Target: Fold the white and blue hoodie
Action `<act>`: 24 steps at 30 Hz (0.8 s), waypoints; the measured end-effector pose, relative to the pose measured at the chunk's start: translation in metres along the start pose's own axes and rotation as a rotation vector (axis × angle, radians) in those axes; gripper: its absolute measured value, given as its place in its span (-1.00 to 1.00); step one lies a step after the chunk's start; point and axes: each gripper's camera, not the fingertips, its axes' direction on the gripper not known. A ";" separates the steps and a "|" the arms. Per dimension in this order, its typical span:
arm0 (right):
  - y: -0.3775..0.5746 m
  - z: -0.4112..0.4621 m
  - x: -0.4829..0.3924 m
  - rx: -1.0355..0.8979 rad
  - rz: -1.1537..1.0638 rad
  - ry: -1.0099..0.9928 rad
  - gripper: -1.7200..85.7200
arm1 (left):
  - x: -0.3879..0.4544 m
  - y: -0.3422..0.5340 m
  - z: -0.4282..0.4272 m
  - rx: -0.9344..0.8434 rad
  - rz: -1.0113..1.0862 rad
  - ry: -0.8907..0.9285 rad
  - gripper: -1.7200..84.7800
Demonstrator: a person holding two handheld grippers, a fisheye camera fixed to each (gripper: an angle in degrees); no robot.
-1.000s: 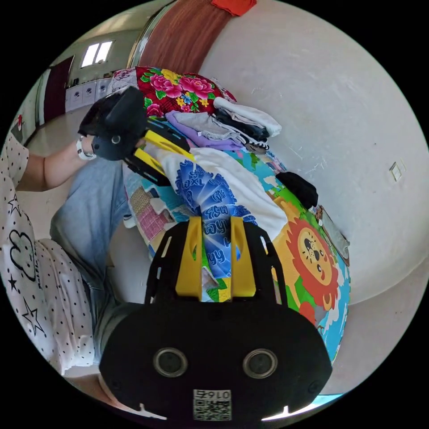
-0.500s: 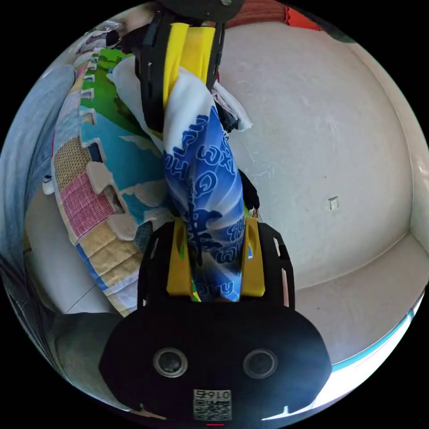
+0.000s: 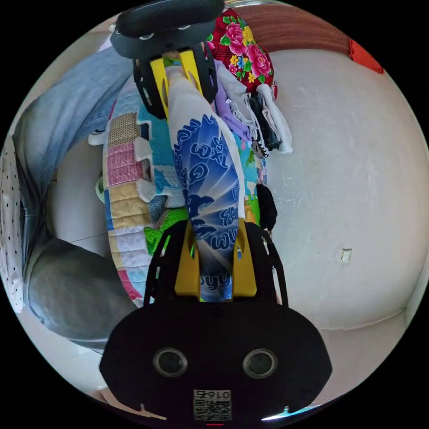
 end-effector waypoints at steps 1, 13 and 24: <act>-0.006 -0.009 0.009 0.013 -0.032 -0.038 -0.71 | -0.002 0.001 -0.004 0.003 0.006 0.026 -0.76; -0.125 -0.052 0.173 0.126 -0.150 -0.350 -0.73 | -0.137 0.042 -0.015 -0.127 -0.084 0.137 -0.77; -0.315 -0.009 0.294 0.256 0.178 0.463 -0.72 | -0.242 0.150 0.090 -0.190 -0.027 -0.752 -0.76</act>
